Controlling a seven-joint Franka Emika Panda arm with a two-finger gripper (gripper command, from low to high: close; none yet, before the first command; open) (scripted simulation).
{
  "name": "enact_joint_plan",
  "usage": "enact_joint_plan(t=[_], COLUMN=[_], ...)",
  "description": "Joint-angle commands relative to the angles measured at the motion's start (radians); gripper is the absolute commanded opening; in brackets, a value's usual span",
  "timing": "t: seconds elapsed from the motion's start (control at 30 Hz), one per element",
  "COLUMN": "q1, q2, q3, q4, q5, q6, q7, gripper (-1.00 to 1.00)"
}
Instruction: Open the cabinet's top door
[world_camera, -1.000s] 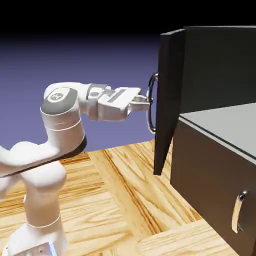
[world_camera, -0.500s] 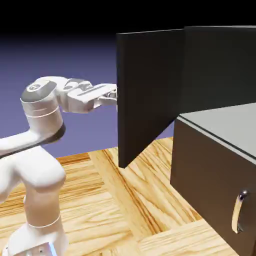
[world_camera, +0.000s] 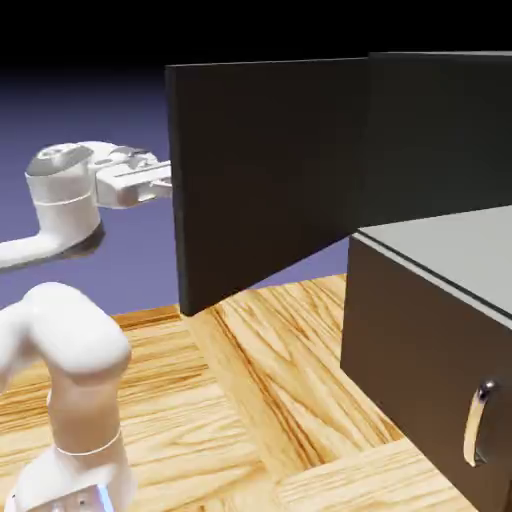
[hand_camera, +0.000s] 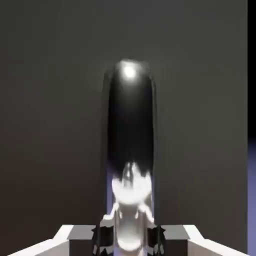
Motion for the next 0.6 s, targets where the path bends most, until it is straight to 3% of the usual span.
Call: enact_joint_plan(t=[0.0,0.57], q1=[-0.019,-0.554], q2=[0.023,0.279], q3=[0.036,0.525], q4=[0.026,0.594], q5=[0.031,0.362], q6=[-0.026,-0.450], q7=[0.008,0.056], gripper=[-1.00,-1.00])
